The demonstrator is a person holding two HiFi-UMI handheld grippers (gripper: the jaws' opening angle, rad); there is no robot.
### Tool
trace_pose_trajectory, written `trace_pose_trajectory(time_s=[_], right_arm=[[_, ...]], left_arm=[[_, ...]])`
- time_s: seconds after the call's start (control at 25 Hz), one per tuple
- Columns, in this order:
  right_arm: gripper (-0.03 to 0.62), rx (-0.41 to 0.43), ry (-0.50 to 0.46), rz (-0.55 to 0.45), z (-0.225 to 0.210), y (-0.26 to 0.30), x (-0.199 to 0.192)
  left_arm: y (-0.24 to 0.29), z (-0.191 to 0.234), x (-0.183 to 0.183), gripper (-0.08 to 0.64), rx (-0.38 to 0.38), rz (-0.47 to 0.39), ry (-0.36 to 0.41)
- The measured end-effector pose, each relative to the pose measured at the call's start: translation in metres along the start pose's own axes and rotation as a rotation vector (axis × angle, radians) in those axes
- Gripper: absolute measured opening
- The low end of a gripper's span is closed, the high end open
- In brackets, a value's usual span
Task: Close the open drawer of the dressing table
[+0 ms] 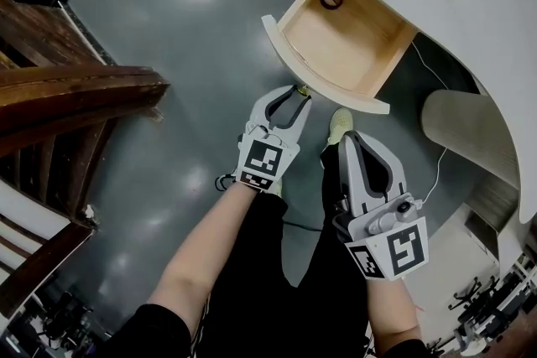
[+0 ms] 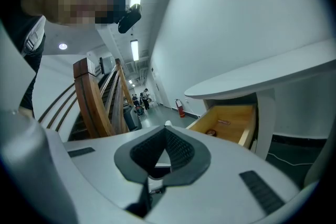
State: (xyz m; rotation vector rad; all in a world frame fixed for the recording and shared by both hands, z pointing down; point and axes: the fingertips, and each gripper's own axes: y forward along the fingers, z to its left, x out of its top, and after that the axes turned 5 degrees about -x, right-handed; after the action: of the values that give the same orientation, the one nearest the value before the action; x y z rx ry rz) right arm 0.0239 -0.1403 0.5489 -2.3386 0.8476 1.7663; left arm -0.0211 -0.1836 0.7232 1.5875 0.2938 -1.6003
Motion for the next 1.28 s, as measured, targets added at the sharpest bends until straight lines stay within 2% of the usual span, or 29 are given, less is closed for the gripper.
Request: trace_pose_trajectory(time_s=[0.4, 0.84, 1.28], right_arm=[[0.014, -0.041, 0.021, -0.009, -0.020, -0.004, -0.005], [0.014, -0.107, 0.031, -0.028, -0.078, 0.001, 0.007], [0.014, -0.131, 0.029, -0.039, -0.125, 0.015, 0.014]], left_arm=[[0.009, 0.003, 0.002, 0.112, 0.018, -0.008, -0.023], [0.063, 0.011, 0.030, 0.112, 0.027, -0.016, -0.009], [0.122, 0.023, 0.060, 0.112, 0.040, -0.054, -0.003]])
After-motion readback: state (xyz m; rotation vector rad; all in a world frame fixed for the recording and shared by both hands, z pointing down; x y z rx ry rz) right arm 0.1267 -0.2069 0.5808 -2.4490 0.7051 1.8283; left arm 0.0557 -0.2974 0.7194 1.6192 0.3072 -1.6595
